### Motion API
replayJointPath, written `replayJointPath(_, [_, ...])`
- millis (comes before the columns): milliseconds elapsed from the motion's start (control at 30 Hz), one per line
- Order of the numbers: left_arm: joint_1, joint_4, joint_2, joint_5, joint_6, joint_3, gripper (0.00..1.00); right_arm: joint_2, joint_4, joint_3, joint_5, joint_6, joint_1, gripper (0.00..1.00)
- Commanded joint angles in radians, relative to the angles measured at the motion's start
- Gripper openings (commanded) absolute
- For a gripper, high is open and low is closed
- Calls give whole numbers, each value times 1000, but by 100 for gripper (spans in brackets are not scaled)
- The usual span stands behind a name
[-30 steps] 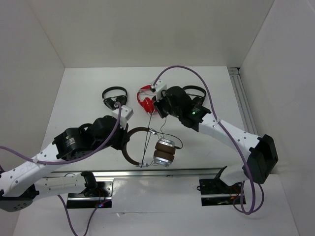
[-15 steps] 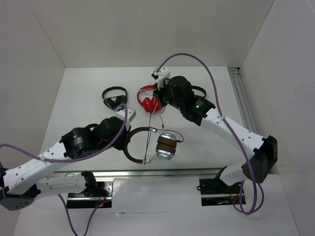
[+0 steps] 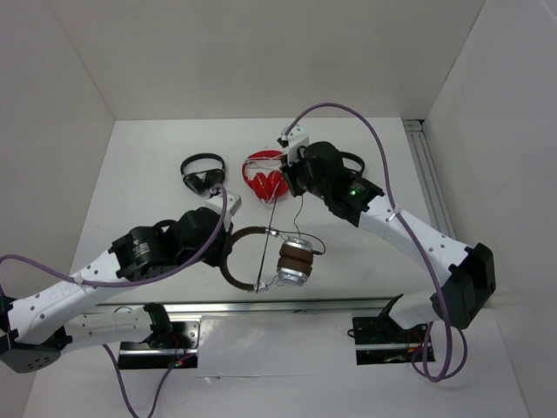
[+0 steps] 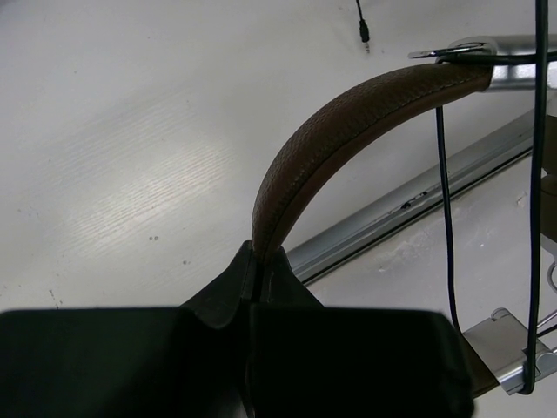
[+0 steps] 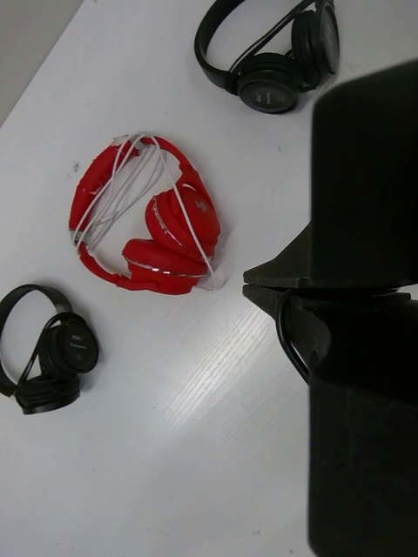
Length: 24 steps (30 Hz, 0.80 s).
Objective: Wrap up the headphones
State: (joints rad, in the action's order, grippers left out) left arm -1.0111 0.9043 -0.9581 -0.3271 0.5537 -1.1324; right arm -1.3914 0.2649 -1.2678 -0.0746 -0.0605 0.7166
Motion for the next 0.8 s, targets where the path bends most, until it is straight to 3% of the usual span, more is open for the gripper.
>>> replayJointPath(0, [-12, 13, 30, 82, -18, -40, 0, 32, -99, 31, -54, 13, -28, 0])
replayJointPath(200, [-12, 13, 79, 95, -9, -61, 0, 0, -113, 51, 21, 31, -28, 0])
replayJointPath(433, [-12, 13, 183, -9, 51, -101, 0, 0, -151, 123, 107, 51, -28, 0])
replayJointPath(567, [-12, -13, 226, -55, 72, -110, 0, 9, -177, 166, 249, 60, -28, 0])
replayJointPath(767, [-12, -48, 226, -90, 107, -129, 0, 49, -289, 275, 308, 97, 1, 0])
